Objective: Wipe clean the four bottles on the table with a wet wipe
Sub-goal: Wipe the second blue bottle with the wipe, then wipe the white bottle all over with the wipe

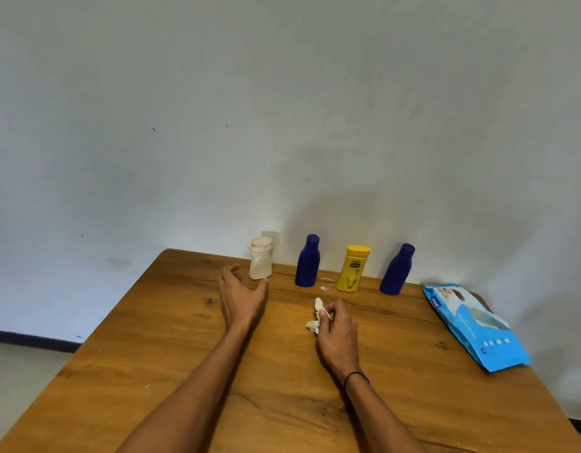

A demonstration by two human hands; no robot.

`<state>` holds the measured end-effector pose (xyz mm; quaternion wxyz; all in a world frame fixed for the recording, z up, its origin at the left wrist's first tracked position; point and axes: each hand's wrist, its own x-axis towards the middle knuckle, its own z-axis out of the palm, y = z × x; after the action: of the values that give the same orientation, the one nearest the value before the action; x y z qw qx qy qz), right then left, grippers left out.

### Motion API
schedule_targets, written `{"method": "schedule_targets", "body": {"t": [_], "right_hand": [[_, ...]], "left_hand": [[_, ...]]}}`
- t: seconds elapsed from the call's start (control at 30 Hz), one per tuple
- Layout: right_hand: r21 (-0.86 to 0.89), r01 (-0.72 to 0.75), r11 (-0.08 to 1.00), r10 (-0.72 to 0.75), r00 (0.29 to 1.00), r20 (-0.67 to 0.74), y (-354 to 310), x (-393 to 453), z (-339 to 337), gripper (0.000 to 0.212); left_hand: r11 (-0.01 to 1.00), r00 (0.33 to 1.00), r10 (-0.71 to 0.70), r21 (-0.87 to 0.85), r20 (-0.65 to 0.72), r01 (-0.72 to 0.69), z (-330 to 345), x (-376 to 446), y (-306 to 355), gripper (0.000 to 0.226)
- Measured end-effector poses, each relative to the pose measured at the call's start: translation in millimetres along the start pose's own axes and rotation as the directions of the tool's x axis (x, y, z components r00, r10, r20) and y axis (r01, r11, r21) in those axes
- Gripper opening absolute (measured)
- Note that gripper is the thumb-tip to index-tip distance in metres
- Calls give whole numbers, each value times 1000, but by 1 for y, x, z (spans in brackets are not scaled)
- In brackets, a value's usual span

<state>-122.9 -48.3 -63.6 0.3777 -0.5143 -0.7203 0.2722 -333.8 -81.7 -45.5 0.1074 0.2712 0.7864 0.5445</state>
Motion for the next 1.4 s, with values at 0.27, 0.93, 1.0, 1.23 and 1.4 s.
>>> {"method": "schedule_targets", "body": {"t": [0.27, 0.93, 1.0, 1.23, 1.4], "right_hand": [[13, 5, 1000, -5, 1000, 17, -3, -3, -4, 5], [40, 11, 999, -11, 1000, 5, -2, -2, -2, 6], [42, 13, 999, -13, 1000, 3, -2, -2, -2, 7], [64, -2, 998, 4, 1000, -27, -3, -1, -3, 8], [145, -15, 989, 21, 999, -38, -3, -1, -6, 10]], "left_hand": [[891, 906, 10, -416, 424, 185, -16, 57, -7, 46], [800, 732, 494, 85, 468, -594, -38, 98, 32, 38], [822, 749, 493, 45, 443, -567, -36, 97, 30, 35], [895, 909, 178, -446, 377, 10, -46, 43, 45, 20], [834, 865, 144, -530, 480, 155, -55, -14, 35, 23]]}}
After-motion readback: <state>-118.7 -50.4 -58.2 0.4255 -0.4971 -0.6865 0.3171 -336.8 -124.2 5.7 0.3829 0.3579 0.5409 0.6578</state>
